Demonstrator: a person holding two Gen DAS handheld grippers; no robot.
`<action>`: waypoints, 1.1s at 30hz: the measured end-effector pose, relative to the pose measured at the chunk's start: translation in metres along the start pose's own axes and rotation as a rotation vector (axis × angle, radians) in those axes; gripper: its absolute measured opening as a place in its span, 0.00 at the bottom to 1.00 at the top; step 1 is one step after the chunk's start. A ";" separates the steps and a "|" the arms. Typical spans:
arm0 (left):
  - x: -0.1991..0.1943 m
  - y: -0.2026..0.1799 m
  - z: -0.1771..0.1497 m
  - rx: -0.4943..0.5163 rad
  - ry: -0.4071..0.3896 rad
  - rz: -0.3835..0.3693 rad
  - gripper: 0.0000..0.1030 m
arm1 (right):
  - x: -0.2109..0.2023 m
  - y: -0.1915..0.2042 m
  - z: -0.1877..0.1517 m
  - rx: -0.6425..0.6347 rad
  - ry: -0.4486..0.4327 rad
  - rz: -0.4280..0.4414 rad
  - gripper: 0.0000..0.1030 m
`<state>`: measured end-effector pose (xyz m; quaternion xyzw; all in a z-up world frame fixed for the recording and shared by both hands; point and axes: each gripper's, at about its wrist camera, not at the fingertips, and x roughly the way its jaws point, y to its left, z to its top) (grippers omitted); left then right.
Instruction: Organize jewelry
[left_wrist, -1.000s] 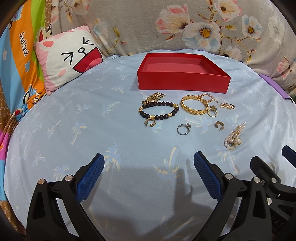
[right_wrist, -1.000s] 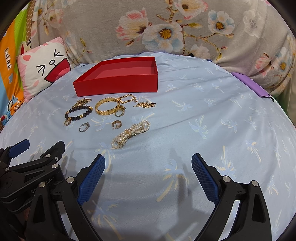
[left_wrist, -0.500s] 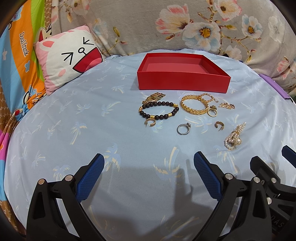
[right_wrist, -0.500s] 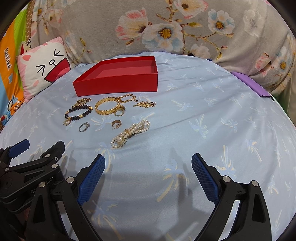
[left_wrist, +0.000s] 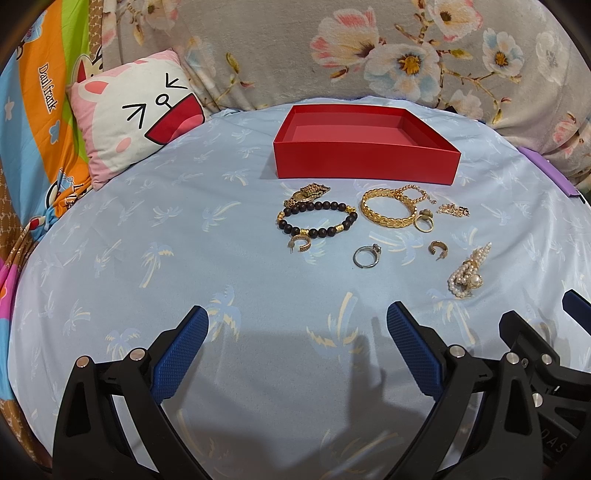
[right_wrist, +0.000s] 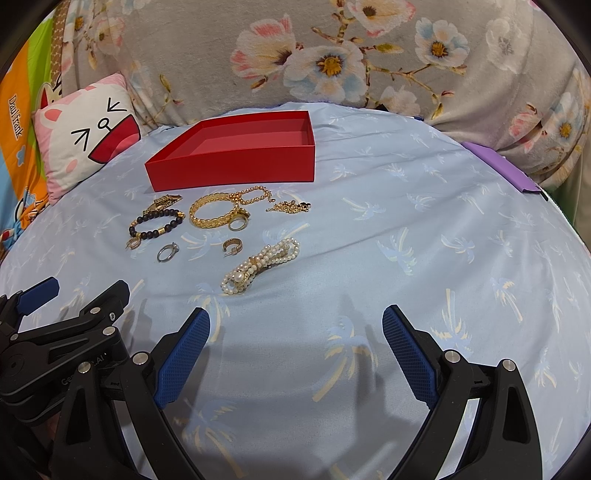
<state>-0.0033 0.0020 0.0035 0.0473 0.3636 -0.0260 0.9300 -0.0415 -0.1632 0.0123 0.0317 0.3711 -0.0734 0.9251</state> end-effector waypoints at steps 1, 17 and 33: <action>0.000 0.000 0.000 0.000 0.000 0.000 0.92 | 0.000 0.000 0.000 0.000 0.001 0.000 0.90; 0.000 0.037 0.003 -0.070 0.025 0.006 0.93 | 0.022 -0.002 0.012 0.078 0.099 0.095 0.90; 0.016 0.057 0.029 -0.095 0.030 -0.001 0.93 | 0.061 0.012 0.038 0.098 0.165 0.092 0.36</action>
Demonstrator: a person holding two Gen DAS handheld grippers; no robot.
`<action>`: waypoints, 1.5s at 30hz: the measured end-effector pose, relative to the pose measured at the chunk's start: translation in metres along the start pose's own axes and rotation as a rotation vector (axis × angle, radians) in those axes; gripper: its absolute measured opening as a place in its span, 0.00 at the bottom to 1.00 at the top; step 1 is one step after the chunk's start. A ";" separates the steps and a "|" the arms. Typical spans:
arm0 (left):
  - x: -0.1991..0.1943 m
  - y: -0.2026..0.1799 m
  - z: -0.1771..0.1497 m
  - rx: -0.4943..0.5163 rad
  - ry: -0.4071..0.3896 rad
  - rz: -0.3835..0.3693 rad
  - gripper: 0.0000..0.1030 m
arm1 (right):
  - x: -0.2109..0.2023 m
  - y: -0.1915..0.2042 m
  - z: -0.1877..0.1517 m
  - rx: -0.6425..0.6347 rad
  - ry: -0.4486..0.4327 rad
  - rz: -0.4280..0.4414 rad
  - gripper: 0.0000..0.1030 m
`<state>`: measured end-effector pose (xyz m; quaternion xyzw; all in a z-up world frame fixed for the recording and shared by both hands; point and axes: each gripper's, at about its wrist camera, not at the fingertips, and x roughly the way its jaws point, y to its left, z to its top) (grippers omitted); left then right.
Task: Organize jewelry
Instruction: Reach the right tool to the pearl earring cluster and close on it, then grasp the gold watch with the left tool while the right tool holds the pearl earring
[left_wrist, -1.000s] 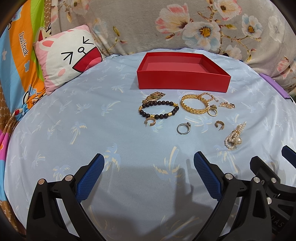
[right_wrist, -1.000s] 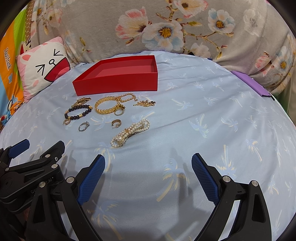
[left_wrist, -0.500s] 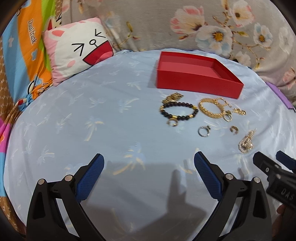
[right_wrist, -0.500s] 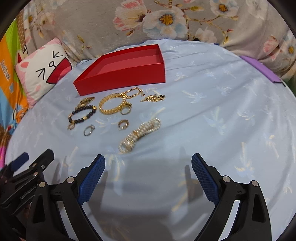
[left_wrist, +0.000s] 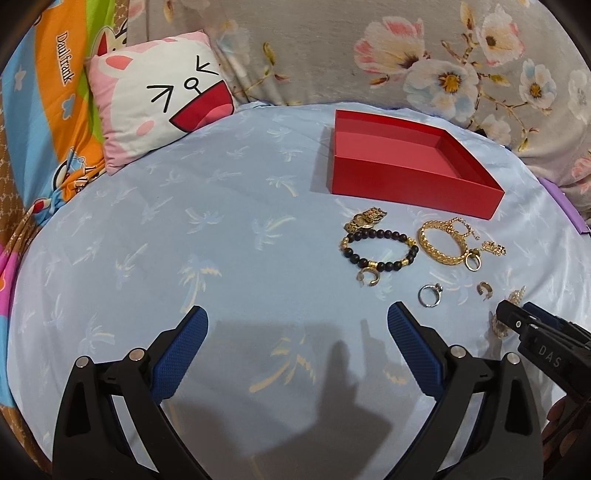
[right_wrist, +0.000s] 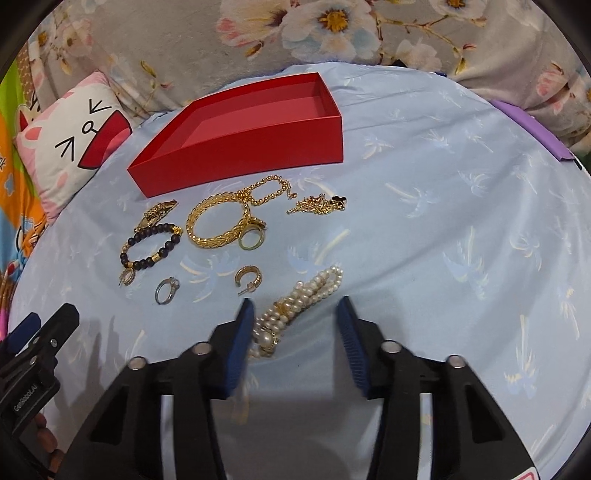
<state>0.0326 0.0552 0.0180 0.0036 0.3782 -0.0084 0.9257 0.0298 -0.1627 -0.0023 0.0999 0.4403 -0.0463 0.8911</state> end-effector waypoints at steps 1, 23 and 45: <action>0.001 -0.001 0.002 0.000 0.000 -0.004 0.93 | 0.001 0.001 0.001 -0.006 -0.001 -0.001 0.32; 0.040 -0.027 0.050 0.022 0.002 -0.083 0.93 | -0.016 -0.012 0.001 -0.048 -0.003 0.032 0.07; 0.105 -0.052 0.069 0.118 0.091 -0.136 0.33 | -0.009 -0.019 0.008 -0.012 0.016 0.076 0.07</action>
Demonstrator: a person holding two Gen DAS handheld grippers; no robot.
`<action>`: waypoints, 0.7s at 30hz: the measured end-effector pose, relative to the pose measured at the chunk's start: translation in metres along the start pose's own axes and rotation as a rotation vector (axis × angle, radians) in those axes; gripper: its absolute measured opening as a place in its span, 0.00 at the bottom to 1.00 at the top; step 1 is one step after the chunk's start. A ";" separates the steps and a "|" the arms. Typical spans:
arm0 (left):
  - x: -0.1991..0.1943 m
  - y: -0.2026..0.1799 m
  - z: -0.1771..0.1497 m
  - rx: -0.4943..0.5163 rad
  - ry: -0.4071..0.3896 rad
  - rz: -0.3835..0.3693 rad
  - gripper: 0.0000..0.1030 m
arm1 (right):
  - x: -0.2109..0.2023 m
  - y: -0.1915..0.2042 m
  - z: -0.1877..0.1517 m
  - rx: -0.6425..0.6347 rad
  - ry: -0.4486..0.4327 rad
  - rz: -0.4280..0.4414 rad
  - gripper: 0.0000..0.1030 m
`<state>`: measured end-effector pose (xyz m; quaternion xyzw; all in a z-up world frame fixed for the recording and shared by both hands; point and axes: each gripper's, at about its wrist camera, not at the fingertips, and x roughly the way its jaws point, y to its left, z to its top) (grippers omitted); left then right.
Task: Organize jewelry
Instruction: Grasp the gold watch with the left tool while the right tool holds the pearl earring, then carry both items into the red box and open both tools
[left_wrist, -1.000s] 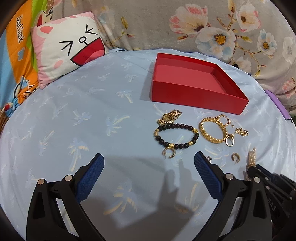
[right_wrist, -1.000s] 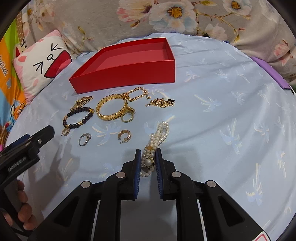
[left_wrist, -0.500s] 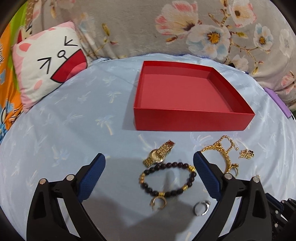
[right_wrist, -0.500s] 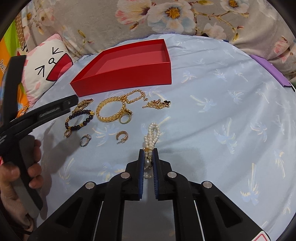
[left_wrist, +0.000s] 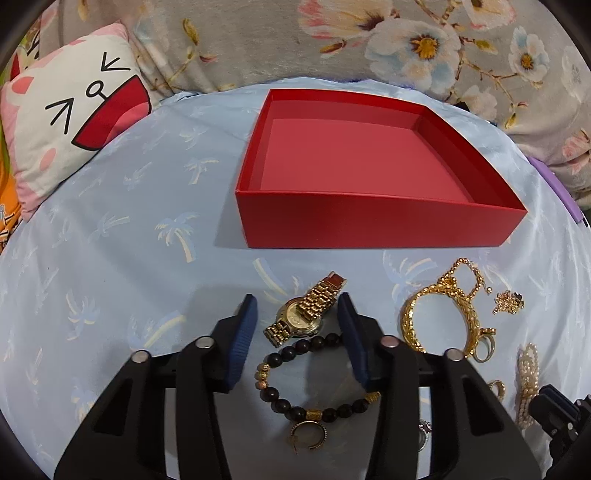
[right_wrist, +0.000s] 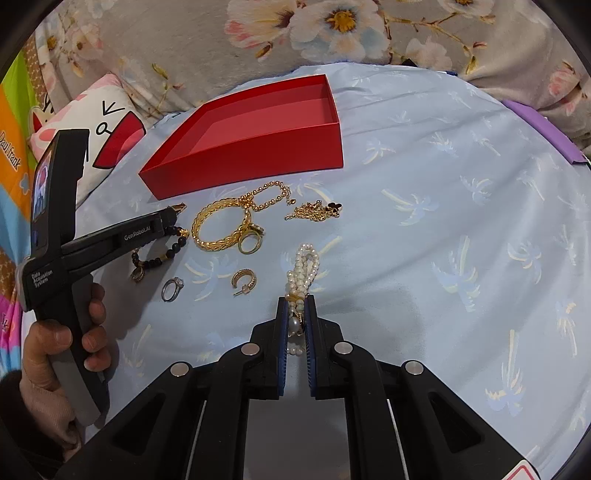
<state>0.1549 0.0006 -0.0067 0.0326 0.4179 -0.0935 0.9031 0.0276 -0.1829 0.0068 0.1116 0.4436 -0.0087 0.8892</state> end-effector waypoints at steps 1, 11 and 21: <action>-0.001 -0.001 0.000 0.001 -0.001 -0.004 0.30 | 0.000 0.000 0.000 0.002 0.001 0.002 0.07; -0.020 0.002 -0.005 -0.042 -0.012 -0.048 0.21 | -0.012 -0.002 0.001 0.004 -0.026 0.008 0.06; -0.068 0.005 -0.004 -0.063 -0.073 -0.085 0.21 | -0.028 -0.001 0.005 -0.017 -0.071 0.004 0.06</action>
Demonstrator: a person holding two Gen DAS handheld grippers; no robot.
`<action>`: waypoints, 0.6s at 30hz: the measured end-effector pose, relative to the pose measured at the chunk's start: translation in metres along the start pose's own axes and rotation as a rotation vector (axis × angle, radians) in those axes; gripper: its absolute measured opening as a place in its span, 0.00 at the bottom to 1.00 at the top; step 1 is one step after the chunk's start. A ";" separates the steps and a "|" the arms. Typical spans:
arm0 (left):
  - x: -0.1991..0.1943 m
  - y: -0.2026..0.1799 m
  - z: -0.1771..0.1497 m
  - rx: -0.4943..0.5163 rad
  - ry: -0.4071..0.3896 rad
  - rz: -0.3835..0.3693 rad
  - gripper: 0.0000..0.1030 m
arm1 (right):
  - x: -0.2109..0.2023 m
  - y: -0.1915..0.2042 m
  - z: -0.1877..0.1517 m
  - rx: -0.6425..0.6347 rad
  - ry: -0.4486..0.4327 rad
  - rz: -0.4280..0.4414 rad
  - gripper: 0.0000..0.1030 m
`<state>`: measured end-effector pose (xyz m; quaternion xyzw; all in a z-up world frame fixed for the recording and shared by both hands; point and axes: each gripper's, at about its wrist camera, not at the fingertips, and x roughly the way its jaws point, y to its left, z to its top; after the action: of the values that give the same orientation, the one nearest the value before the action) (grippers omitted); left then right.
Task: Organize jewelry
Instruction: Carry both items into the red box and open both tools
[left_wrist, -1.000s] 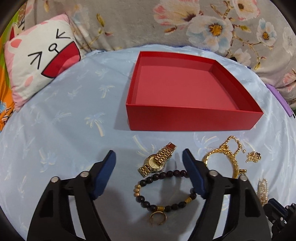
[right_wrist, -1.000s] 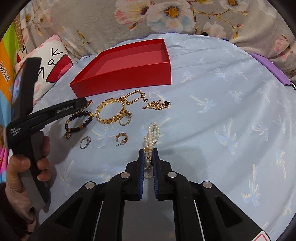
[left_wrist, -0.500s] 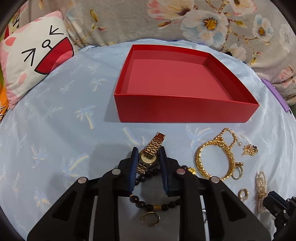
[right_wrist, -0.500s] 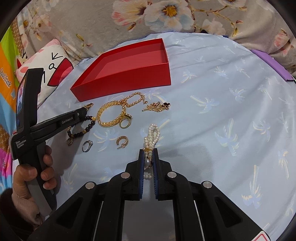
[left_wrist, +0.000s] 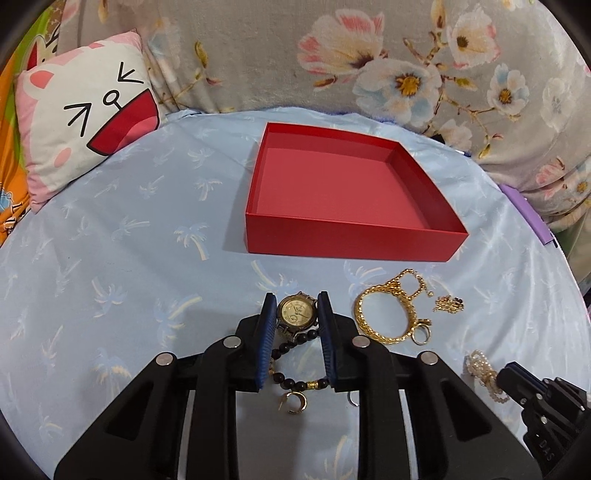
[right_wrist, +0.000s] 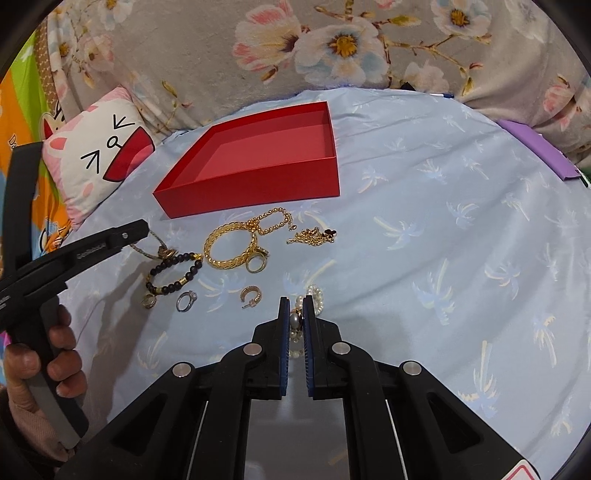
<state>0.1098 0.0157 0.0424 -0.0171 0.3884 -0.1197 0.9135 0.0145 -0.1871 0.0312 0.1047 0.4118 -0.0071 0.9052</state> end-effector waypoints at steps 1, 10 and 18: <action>-0.004 0.001 -0.001 -0.001 -0.003 -0.002 0.21 | -0.001 -0.001 0.000 0.005 -0.002 0.003 0.06; -0.036 -0.002 0.021 -0.004 -0.040 -0.055 0.21 | -0.028 0.002 0.038 -0.021 -0.085 0.042 0.06; -0.043 -0.015 0.084 0.049 -0.136 -0.078 0.21 | -0.034 0.019 0.117 -0.086 -0.205 0.091 0.06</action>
<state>0.1377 0.0058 0.1328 -0.0178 0.3215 -0.1633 0.9326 0.0809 -0.1939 0.1348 0.0832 0.3119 0.0410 0.9456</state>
